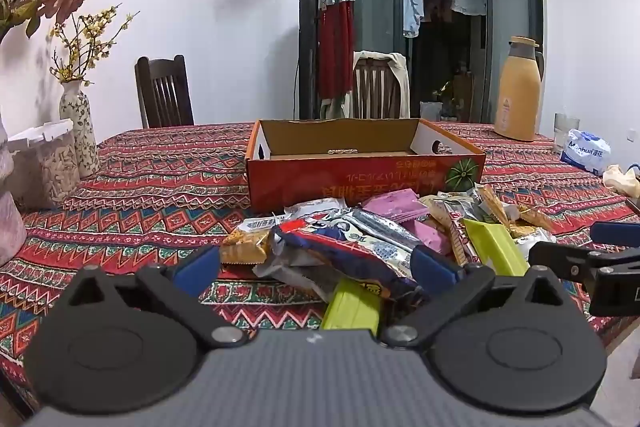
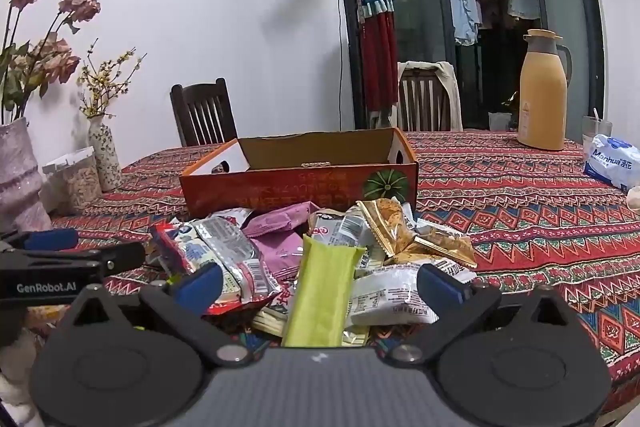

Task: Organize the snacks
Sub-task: 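Move both tools over the snack heap toward the lime-green bars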

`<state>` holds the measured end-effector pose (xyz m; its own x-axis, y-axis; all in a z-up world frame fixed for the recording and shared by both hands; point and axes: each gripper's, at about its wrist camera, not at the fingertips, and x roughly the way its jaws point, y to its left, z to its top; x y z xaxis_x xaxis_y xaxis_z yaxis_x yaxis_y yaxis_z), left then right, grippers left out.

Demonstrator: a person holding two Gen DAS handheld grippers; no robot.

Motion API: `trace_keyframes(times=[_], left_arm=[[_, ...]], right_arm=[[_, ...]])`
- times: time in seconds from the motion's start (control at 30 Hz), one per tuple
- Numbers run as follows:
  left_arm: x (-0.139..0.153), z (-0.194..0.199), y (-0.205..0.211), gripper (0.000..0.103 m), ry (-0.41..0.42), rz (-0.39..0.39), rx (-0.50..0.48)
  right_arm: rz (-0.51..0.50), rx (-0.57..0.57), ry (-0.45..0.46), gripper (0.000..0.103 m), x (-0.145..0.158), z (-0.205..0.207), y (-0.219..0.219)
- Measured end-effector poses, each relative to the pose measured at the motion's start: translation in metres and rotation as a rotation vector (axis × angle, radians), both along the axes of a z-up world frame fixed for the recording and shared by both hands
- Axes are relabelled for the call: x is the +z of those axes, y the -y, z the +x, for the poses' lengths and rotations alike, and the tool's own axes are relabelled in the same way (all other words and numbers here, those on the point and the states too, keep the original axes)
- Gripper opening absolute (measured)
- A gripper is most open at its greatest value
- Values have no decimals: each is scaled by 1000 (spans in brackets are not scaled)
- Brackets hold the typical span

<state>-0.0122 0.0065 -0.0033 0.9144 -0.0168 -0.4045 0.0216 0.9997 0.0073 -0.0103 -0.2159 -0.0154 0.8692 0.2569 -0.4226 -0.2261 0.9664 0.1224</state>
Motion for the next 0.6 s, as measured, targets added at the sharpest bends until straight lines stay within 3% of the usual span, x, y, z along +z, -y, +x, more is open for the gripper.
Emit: trace_keyframes(times=[0.6], left_arm=[[-4,1,-4,103,-8,-10,0]], right_arm=[[2,8,-12,103,-3,1,-3]])
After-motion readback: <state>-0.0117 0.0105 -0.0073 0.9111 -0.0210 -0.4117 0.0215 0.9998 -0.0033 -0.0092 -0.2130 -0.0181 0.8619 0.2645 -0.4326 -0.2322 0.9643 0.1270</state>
